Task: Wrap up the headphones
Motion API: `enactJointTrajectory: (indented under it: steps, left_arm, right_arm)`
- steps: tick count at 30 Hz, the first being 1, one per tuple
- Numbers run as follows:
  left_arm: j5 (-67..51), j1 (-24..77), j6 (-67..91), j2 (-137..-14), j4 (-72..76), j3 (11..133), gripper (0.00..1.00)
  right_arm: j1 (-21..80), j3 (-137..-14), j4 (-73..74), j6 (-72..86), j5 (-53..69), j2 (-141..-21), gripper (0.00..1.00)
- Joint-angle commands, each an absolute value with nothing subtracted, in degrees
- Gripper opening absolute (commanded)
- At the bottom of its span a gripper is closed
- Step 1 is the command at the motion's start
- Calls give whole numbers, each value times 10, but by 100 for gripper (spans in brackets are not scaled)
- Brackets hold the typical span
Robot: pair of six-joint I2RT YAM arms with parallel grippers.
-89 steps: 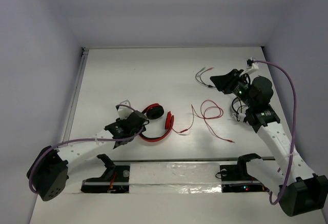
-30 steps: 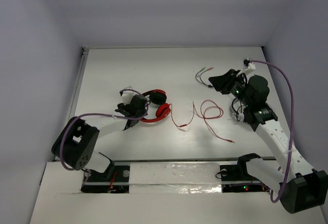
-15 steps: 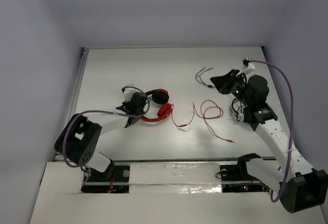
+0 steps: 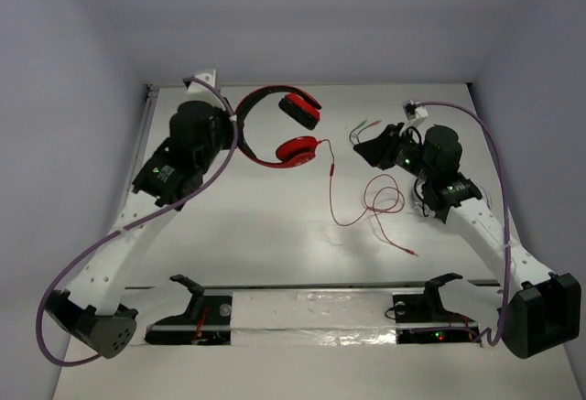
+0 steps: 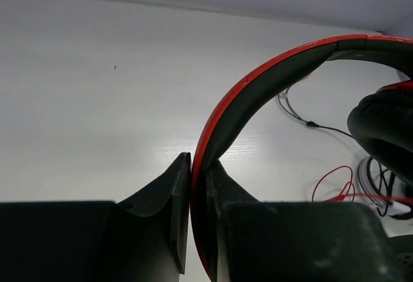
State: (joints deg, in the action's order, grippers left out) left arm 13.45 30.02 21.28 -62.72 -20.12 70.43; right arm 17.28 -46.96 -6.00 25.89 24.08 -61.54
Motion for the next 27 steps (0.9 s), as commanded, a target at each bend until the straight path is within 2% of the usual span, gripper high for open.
enactJointTrajectory:
  steps: [1,2,5,8,10,13,15,16,18,20,21,22,23,24,25,26,27]
  left_arm:
    - [43,263,136,-635,-272,806,0]
    - [26,256,128,-641,-276,818,0]
    - [-40,235,124,-663,-275,867,0]
    - [-64,229,129,-693,-273,917,0]
    - [-83,229,138,-707,-268,945,0]
    - [-91,229,142,-728,-266,977,0]
    - [-88,229,139,-746,-275,994,0]
    - [-90,229,137,-755,-277,1004,0]
    - [-91,229,137,-759,-275,1009,0]
    - [-100,223,140,-761,-268,1009,0]
    - [-104,223,141,-763,-266,1010,0]
    - [-112,223,144,-763,-263,1012,0]
    - [-117,223,146,-763,-258,1013,0]
    - [-122,223,149,-764,-258,1016,0]
    - [-125,218,150,-765,-257,1025,0]
    - [-126,218,151,-766,-258,1030,0]
    - [-129,210,155,-769,-258,1037,0]
  right_arm:
    - [185,-504,-94,222,320,-623,34]
    - [185,-504,-98,221,330,-625,55]
    - [208,-497,-117,208,358,-632,73]
    - [242,-494,-106,187,356,-639,78]
    - [258,-488,-110,186,346,-649,79]
    - [272,-478,-123,195,342,-660,71]
    - [272,-457,-151,213,337,-654,58]
    - [272,-440,-171,220,331,-639,43]
    - [272,-426,-185,235,311,-618,35]
    - [272,-422,-181,236,311,-595,17]
    - [272,-422,-171,235,311,-591,23]
    - [272,-424,-163,232,305,-588,34]
    - [272,-425,-153,229,292,-585,57]
    - [272,-425,-145,226,266,-585,67]
    - [272,-418,-144,223,258,-584,76]
    - [272,-415,-143,222,252,-586,80]
    - [272,-414,-138,218,251,-588,81]
